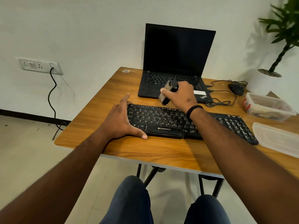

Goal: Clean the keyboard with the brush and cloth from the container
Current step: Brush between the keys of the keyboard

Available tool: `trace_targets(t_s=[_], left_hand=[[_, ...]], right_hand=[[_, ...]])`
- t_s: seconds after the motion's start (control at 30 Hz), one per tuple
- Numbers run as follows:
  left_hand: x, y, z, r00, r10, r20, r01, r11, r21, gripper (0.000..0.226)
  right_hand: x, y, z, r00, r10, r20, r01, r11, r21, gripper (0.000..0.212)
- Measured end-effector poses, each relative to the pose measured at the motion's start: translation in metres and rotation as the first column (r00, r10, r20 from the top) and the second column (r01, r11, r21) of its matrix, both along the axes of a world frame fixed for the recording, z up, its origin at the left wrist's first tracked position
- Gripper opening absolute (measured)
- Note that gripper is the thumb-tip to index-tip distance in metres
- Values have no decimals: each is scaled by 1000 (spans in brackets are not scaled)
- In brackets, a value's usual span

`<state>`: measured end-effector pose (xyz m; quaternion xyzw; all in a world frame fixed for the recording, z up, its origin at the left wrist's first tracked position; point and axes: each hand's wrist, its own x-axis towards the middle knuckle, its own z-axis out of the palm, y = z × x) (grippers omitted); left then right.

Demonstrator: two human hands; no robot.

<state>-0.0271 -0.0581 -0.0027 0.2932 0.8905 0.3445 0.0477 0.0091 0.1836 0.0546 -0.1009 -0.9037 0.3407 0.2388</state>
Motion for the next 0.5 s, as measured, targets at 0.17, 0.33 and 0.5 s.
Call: trace_targets(t_s=[0.17, 0.33, 0.5], left_hand=[[0, 0, 0, 1000, -6, 5, 6, 1000, 7, 168], [1, 0, 2, 1000, -6, 12, 6, 1000, 10, 168], [2, 0, 2, 1000, -3, 20, 3, 1000, 18, 169]], right_hand=[[4, 1, -2, 994, 36, 108, -43, 997, 60, 31], [6, -1, -1, 998, 41, 38, -43, 997, 57, 37], [12, 1, 0, 999, -46, 26, 42, 989, 142, 34]])
